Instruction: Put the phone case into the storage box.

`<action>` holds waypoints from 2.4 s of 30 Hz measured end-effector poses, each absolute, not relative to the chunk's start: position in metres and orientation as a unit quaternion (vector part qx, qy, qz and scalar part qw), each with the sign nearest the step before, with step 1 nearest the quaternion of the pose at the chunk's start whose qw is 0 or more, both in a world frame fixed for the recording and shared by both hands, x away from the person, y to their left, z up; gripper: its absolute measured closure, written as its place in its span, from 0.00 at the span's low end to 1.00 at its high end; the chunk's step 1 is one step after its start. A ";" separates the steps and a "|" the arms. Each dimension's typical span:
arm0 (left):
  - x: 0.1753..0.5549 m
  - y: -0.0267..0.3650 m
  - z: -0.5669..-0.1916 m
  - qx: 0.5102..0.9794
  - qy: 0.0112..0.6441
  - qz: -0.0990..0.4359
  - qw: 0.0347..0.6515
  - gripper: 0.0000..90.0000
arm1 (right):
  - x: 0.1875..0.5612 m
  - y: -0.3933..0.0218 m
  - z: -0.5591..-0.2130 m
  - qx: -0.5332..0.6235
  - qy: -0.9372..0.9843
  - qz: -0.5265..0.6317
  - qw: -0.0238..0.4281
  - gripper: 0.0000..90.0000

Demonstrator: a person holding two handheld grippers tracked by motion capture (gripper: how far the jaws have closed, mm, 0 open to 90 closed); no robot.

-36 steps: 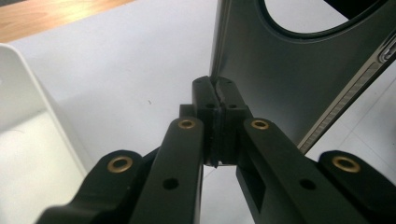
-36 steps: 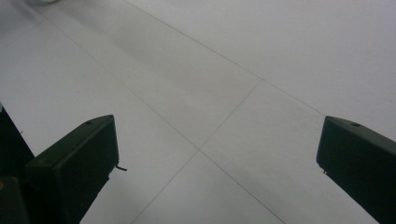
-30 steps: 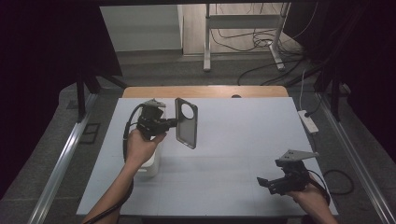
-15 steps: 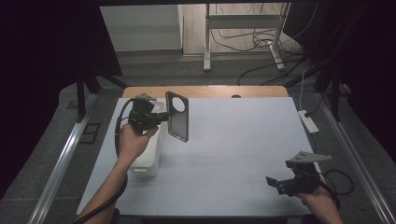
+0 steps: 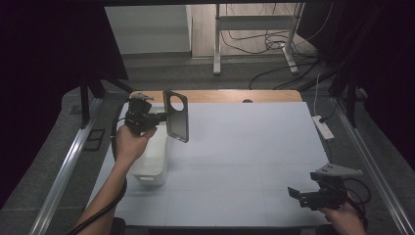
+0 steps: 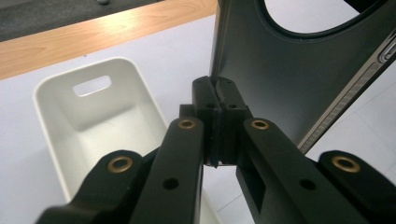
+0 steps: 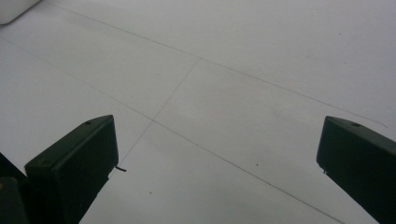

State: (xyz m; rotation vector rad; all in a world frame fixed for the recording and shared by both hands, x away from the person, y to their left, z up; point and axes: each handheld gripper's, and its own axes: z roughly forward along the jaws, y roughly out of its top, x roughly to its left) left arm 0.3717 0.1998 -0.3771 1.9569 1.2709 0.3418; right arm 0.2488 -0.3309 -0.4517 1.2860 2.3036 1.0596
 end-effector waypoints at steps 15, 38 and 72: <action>0.381 0.222 -0.376 0.750 0.523 0.147 0.378 0.99 | 0.246 -0.331 -0.452 0.453 0.797 0.366 0.162 0.00; 0.403 0.246 -0.378 0.722 0.565 0.170 0.361 0.99 | 0.246 -0.333 -0.451 0.463 0.788 0.369 0.169 0.00; 0.437 0.253 -0.396 0.699 0.594 0.194 0.348 0.99 | 0.247 -0.332 -0.452 0.460 0.792 0.365 0.164 0.00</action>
